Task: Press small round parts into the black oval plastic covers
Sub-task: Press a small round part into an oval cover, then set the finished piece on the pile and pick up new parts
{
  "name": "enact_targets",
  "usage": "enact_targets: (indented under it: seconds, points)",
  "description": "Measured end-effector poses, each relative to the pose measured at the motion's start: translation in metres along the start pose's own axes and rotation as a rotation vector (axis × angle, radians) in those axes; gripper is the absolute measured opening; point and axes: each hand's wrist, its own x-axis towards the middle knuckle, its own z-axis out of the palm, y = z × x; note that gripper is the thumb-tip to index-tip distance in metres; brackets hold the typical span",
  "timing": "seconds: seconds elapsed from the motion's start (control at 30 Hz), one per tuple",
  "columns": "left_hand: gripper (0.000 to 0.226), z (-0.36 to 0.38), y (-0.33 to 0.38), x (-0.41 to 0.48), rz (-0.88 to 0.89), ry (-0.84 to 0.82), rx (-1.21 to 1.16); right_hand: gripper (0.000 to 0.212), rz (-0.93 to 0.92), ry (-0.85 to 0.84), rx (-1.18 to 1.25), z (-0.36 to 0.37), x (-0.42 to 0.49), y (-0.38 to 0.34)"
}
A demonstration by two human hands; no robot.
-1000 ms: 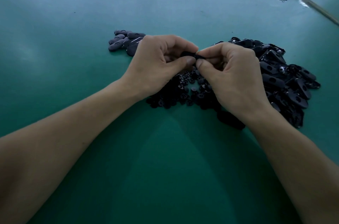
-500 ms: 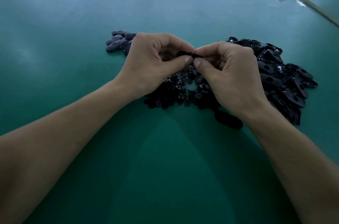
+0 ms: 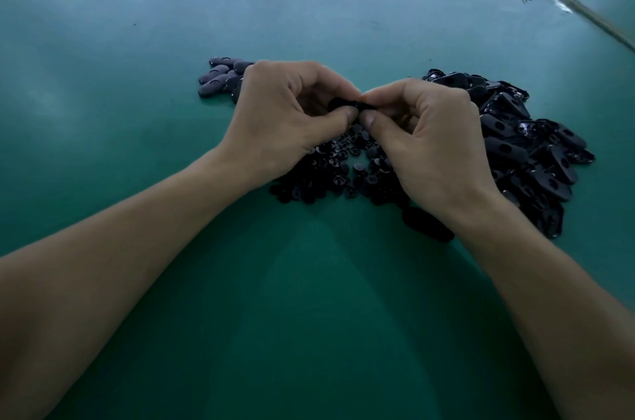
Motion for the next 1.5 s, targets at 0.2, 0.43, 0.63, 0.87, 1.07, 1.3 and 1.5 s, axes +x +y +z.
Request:
enact_targets:
  seconds: [0.2,0.43,0.63,0.87,1.07,1.3,1.5]
  points:
    - [0.018,-0.004,-0.008,0.004,-0.007,0.156,0.099,0.026,0.028,0.054,-0.339,-0.002,-0.002,0.000]
    - [0.012,-0.023,-0.021,0.018,-0.169,0.367,0.150,0.036,0.241,-0.016,-0.889,-0.019,-0.002,0.012]
    - [0.012,-0.034,-0.029,0.020,-0.272,0.348,0.379,0.033,0.277,-0.019,-0.911,-0.021,-0.001,0.014]
    - [0.007,-0.039,-0.034,0.020,-0.386,0.304,0.533,0.030,0.227,0.028,-0.837,-0.023,0.001,0.015]
    - [0.014,-0.040,-0.038,0.021,-0.348,0.328,0.581,0.027,0.249,0.044,-0.769,-0.023,0.004,0.018]
    - [0.008,-0.015,-0.018,0.010,-0.140,0.243,0.471,0.022,0.186,0.100,-0.546,-0.023,0.006,0.019]
    - [0.008,0.003,-0.005,0.001,-0.023,0.119,0.247,0.023,0.009,0.184,-0.192,-0.017,0.005,0.007]
